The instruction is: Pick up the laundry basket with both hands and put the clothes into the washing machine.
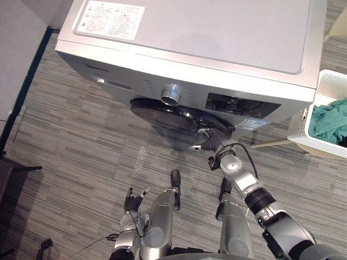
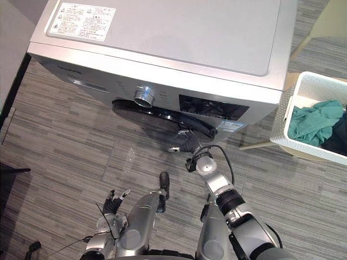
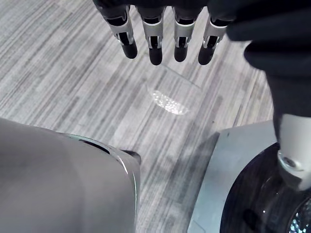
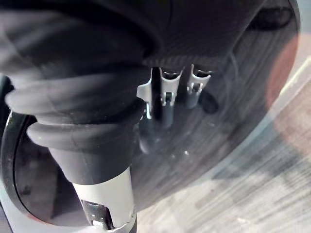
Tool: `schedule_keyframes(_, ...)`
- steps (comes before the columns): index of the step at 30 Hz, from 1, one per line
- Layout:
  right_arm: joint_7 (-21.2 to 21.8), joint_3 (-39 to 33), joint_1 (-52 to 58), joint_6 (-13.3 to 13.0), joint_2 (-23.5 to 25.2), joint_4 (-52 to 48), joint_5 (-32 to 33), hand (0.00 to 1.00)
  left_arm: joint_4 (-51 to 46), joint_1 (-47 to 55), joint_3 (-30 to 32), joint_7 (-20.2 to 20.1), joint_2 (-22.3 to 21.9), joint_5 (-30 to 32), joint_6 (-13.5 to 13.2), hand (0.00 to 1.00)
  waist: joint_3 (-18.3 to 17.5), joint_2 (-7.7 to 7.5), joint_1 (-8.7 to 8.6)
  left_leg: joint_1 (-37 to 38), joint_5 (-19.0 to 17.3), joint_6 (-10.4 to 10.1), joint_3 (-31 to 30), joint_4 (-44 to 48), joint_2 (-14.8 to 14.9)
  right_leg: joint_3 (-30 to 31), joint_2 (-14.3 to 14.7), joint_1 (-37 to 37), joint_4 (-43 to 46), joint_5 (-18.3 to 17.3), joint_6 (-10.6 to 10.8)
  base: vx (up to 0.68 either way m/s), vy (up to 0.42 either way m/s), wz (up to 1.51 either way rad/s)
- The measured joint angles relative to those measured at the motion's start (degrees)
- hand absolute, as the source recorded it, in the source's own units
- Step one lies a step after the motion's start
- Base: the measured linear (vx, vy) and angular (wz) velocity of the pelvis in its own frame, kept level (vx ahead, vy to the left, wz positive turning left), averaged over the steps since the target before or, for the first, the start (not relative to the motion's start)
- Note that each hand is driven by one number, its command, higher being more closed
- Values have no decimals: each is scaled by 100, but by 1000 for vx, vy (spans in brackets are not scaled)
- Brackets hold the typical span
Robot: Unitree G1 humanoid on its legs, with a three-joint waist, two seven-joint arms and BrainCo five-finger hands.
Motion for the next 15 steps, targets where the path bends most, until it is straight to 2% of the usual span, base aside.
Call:
schedule_keyframes(2, 405, 57, 110, 38, -243, -365, 573, 0, -1, -3, -47, -135, 1, 4, 21, 0, 2, -4, 1, 9, 12, 25, 36, 45, 20, 28, 26, 32, -89, 81, -11, 28, 16, -8)
schedule_keyframes(6, 614, -202, 950, -41, -322, -1307, 931, 0, 11, -9, -91, -257, 41, 4, 65, 0, 11, -31, -26, 168, -41, 45, 125, 99, 98, 123, 101, 194, -195, 118, -21, 25, 8, -17)
schedule_keyframes(9, 601, -846, 1845, -111, -131, -1898, 867, 0, 74, -9, -90, -267, 80, 9, 143, 0, -3, -60, -173, 197, -93, 3, 175, 81, 123, 163, 121, 202, -229, 107, -27, 13, 7, -11)
schedule_keyframes(12, 438, -1575, 2571, -91, 186, -2094, 421, 0, 140, -11, -84, -250, 150, 12, 160, 0, -60, -172, -219, 274, -158, -19, 318, 79, 185, 307, 174, 207, -272, 109, -28, 10, 6, -26)
schedule_keyframes(15, 57, -1875, 2752, -80, 339, -2292, 76, 0, 202, -4, -82, -230, 187, 11, 191, 0, -124, -292, -376, 372, -194, -33, 384, 75, 212, 376, 199, 261, -278, 94, -47, 1, 3, -13)
